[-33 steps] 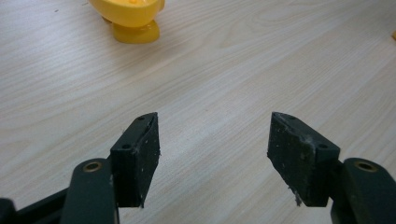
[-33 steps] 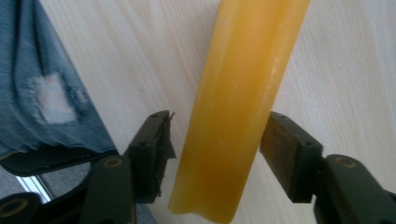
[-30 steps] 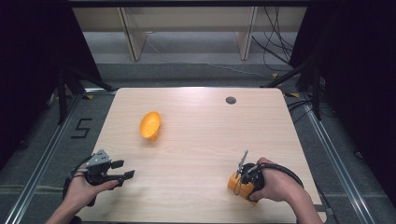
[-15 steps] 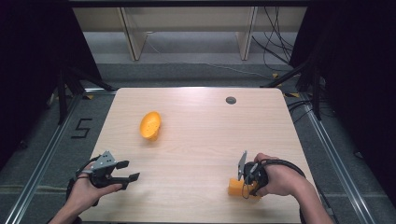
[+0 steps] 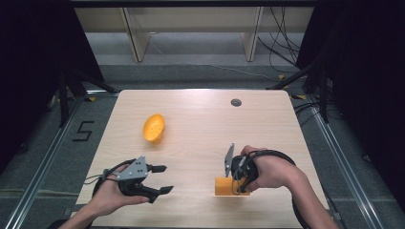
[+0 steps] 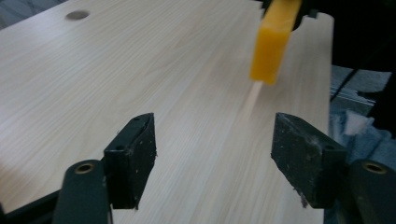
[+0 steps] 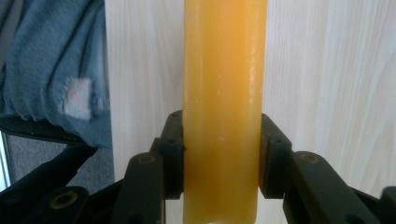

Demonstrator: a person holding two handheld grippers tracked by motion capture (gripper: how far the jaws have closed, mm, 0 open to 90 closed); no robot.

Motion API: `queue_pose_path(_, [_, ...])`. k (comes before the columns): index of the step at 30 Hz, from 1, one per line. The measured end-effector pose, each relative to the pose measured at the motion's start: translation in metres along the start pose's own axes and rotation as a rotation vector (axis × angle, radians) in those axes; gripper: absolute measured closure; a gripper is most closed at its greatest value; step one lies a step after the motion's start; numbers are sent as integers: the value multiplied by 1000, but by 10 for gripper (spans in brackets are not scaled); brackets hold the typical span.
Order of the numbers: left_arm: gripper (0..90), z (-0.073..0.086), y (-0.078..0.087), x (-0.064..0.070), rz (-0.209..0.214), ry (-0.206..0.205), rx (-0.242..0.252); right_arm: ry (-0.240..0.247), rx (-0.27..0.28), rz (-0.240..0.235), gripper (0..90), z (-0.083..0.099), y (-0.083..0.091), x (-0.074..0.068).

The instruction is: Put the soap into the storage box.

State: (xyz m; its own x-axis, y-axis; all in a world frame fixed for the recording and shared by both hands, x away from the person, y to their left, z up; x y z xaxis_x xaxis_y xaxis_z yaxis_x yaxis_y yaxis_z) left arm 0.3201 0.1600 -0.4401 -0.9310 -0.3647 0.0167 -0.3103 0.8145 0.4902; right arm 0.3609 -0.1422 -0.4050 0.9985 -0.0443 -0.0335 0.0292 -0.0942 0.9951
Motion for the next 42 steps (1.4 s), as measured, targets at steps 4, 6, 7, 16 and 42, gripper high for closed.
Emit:
queue_pose_path(4, [279, -10, -24, 5, 54, -61, -9, 37, -15, -1, 620, -19, 4, 4])
queue_pose_path(6, [281, -11, -32, 6, 76, -59, -5, 67, -17, 3, 620, -21, 4, 6])
queue_pose_path(7, [281, -12, -36, 6, 88, -65, -2, 51, -10, -4, 621, -23, 4, 6])
queue_pose_path(16, [282, -13, -60, 10, 115, -108, 17, 79, 9, -8, 621, -35, 4, 11])
queue_pose_path(42, [489, -10, -79, 9, 165, -54, 29, 104, 36, -28, 620, -58, 5, 9])
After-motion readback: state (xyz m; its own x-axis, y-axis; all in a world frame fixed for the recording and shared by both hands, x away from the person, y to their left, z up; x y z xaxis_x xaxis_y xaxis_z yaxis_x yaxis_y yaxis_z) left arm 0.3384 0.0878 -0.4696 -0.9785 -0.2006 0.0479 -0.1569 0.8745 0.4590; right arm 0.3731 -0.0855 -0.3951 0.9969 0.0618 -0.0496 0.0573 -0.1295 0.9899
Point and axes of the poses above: each handheld gripper's, and its own axes: y roughly backward along the jaws, z roughly out of its underside, x roughly to its right, the point moved 1 cm from there along -y, roughly forward along the jaws
